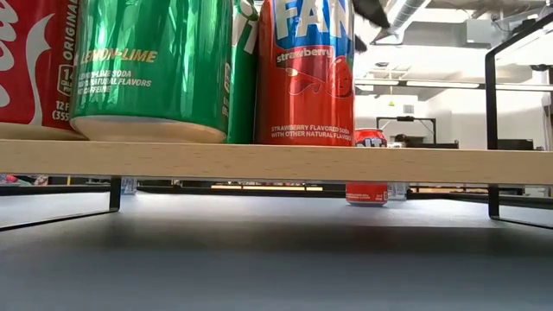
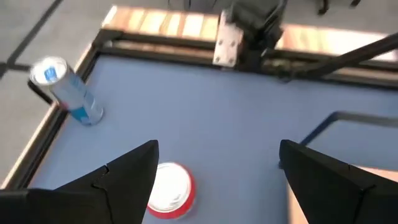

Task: Place canned beverage on shelf
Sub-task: Put the orange soda can on the shelf aligned with the other orange soda can

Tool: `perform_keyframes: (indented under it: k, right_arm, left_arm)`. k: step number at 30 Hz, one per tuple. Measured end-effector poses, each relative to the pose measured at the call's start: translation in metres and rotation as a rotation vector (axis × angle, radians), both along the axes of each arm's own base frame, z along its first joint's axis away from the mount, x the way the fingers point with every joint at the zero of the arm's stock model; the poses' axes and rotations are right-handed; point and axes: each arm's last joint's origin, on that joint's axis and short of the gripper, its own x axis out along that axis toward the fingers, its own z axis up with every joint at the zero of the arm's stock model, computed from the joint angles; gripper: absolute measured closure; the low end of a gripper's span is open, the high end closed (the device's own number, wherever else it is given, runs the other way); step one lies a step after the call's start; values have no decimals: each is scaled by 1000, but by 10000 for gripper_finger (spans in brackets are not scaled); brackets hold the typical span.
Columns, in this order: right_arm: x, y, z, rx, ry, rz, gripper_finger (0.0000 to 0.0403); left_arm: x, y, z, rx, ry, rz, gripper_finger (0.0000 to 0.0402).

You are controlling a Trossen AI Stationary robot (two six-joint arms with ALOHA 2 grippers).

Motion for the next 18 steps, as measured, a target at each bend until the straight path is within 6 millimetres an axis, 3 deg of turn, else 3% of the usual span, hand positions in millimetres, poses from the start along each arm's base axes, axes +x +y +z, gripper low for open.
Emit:
perform_keyframes:
  k: [3, 9, 14, 18]
  right_arm:
    - [-14, 12, 9, -34, -7, -34, 3]
    - [-36, 31, 6, -48, 21, -74, 3]
    - [-44, 37, 1, -33, 44, -79, 3]
    - [-45, 39, 1, -34, 43, -79, 3]
  left_arm:
    - [8, 12, -19, -3, 49, 7, 81]
    - [21, 24, -48, 90, 126, -33, 81]
    - [30, 34, -74, 108, 188, -30, 81]
    - [31, 45, -82, 131, 216, -8, 81]
